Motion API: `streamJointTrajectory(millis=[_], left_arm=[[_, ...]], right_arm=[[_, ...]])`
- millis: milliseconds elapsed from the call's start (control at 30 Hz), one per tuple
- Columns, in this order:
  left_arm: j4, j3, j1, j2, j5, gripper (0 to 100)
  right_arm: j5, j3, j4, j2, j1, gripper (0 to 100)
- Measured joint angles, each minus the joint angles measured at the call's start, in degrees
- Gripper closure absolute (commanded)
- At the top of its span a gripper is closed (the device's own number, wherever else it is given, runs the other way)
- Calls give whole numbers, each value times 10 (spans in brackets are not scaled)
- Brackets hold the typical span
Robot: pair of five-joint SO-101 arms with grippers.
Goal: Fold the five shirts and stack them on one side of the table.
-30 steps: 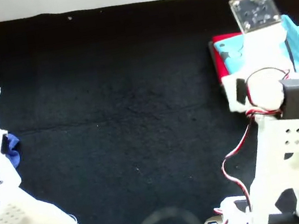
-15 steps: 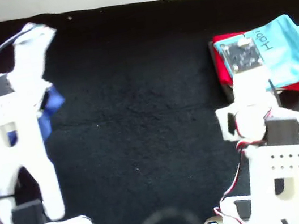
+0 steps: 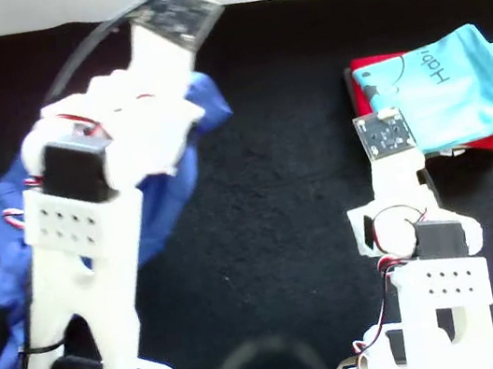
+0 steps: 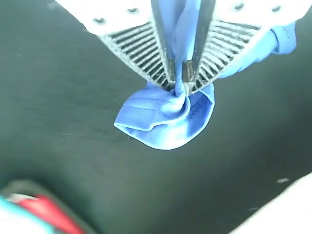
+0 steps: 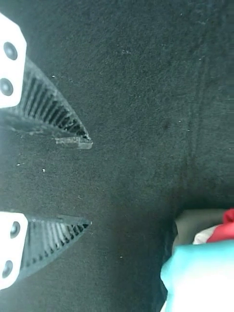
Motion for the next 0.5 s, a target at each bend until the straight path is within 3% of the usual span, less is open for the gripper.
streamJointTrajectory(millis=[133,267,500], left_arm=[[40,-11,56,0,11,966],[61,-11,55,0,11,835],[89,-11,-77,0,11,818]], right_arm=[[0,1,0,0,0,778],[0,1,0,0,0,778],[0,1,0,0,0,778]])
